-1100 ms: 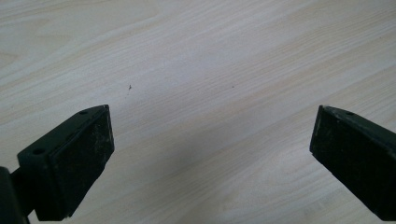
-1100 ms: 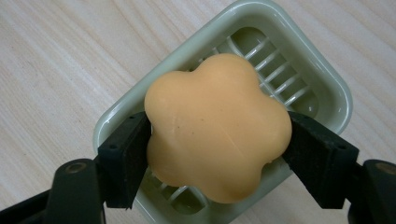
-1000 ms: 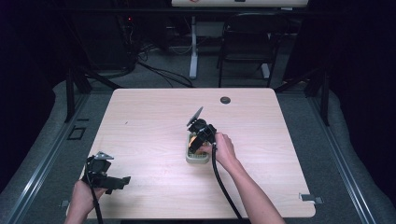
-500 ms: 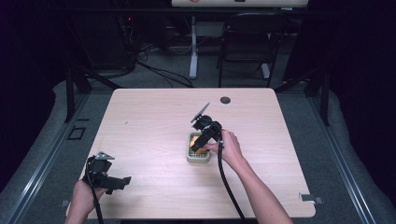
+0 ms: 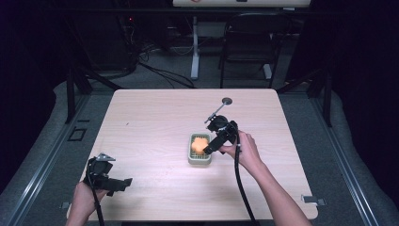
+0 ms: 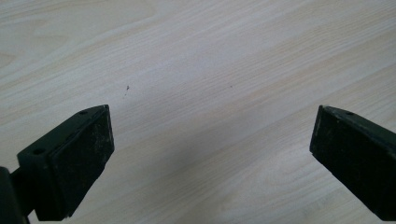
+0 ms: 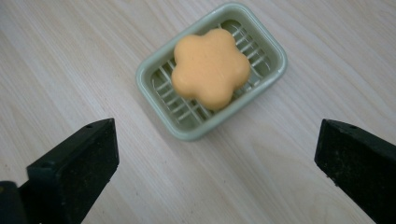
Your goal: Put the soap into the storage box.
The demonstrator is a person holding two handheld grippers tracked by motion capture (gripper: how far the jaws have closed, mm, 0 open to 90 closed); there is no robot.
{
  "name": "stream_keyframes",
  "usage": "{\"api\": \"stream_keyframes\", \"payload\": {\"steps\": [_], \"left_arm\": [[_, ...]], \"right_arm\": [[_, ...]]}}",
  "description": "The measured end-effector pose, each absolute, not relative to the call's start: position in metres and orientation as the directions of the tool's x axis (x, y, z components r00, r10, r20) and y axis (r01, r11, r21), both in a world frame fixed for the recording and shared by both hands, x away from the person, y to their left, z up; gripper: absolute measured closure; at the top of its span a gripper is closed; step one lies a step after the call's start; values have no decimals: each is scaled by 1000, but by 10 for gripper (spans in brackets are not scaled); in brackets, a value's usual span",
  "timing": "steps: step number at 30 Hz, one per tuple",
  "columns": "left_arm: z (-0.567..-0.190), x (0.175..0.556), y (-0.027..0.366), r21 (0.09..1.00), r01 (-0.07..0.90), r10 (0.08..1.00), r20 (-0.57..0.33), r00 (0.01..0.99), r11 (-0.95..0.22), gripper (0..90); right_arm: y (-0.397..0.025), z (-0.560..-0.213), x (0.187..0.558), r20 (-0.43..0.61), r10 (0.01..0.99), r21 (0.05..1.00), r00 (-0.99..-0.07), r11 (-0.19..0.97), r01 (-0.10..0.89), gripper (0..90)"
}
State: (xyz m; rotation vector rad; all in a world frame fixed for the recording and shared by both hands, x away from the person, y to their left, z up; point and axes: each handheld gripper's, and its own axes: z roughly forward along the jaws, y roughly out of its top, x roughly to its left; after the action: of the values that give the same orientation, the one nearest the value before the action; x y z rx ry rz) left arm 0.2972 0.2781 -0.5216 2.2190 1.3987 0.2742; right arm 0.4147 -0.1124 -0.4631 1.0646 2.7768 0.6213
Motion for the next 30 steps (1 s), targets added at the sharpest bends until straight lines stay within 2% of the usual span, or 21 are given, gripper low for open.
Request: {"api": "stream_keyframes", "payload": {"steps": [15,30], "left_arm": [[-523,298,277,506,787,886,-88,454,-353,0],[-523,297,277,507,787,887,-87,453,-352,0]], "right_arm": [[-179,-454,378,26,703,438,-711,631,640,0],[-244,-472,344,35,772,422,-634,564,710,0]]}}
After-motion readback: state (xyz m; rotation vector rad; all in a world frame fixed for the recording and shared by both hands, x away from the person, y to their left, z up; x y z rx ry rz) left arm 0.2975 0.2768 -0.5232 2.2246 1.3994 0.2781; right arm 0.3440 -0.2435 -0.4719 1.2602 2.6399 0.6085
